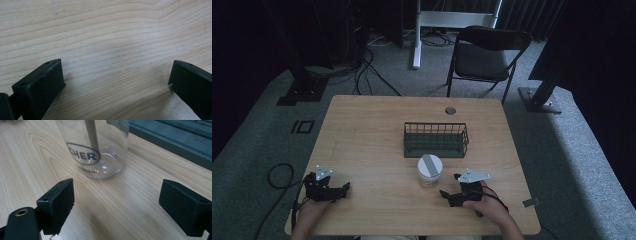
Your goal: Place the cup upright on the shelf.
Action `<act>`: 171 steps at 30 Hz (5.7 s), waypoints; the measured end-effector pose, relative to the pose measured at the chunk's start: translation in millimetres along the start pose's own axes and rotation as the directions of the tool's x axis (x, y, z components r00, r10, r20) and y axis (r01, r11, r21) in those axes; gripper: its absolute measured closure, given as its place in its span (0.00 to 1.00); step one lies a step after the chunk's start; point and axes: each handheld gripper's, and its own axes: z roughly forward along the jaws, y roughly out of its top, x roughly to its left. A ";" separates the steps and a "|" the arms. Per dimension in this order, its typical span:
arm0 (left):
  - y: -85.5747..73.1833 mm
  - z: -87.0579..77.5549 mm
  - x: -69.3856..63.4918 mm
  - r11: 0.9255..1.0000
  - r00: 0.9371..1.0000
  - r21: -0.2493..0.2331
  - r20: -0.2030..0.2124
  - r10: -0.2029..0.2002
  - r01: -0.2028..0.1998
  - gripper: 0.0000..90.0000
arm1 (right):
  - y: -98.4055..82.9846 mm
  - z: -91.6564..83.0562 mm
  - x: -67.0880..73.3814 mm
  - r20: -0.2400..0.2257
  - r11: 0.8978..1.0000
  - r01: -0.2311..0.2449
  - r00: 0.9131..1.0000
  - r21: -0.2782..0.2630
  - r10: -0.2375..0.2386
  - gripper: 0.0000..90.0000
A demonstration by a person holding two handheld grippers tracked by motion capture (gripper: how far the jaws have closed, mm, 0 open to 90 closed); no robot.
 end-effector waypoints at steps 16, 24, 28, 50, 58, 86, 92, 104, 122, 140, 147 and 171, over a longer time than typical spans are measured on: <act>0.1 0.0 -0.2 1.000 1.000 0.000 0.000 -0.002 0.002 0.00 | 17.2 16.7 13.6 -0.022 1.000 0.005 1.000 -0.026 -0.005 0.14; 0.1 -0.1 -0.1 1.000 1.000 0.000 0.000 -0.002 0.002 0.00 | 22.5 21.5 17.9 -0.026 0.999 -0.007 1.000 -0.050 0.006 0.14; 0.1 -0.1 -0.1 1.000 1.000 0.000 0.000 -0.002 0.002 0.00 | 25.0 22.9 18.5 -0.020 0.998 -0.024 1.000 -0.060 0.022 0.14; 0.1 0.0 -0.1 1.000 1.000 0.000 0.000 -0.002 0.002 0.00 | 31.4 38.6 29.6 0.018 0.991 -0.085 0.996 -0.105 0.088 0.13; 0.1 0.0 -0.1 1.000 1.000 0.000 0.000 -0.002 0.002 0.00 | 33.4 43.1 31.4 0.042 0.988 -0.093 0.994 -0.125 0.099 0.13; 0.1 0.0 -0.1 1.000 1.000 0.000 0.000 -0.002 0.002 0.00 | 39.4 55.1 42.4 0.161 0.990 -0.028 0.986 -0.139 0.050 0.20; 0.1 -0.1 -0.1 1.000 1.000 0.000 0.000 -0.002 0.002 0.00 | 42.2 53.8 43.4 0.168 0.993 -0.005 0.985 -0.114 0.025 0.20; 0.1 -0.1 -0.1 1.000 1.000 0.000 0.000 -0.001 0.001 0.00 | 52.4 42.9 39.1 0.143 0.991 -0.032 0.989 -0.128 0.050 0.20; 0.1 0.0 -0.1 1.000 1.000 0.000 0.000 -0.002 0.002 0.00 | 82.8 26.8 33.2 0.124 0.982 -0.058 0.989 -0.179 0.081 0.20; 0.1 0.0 -0.2 1.000 1.000 0.000 0.000 -0.003 0.003 0.00 | 115.5 21.4 25.6 0.143 0.974 -0.034 0.987 -0.222 0.067 0.20; 0.1 0.0 -0.1 1.000 1.000 0.000 0.000 -0.001 0.001 0.00 | 127.6 20.1 18.5 0.155 0.967 -0.051 0.984 -0.249 0.091 0.20; 0.1 -0.1 -0.1 1.000 1.000 0.000 0.000 -0.002 0.002 0.00 | 161.9 22.0 -22.7 0.314 0.951 -0.096 0.930 -0.294 0.191 0.20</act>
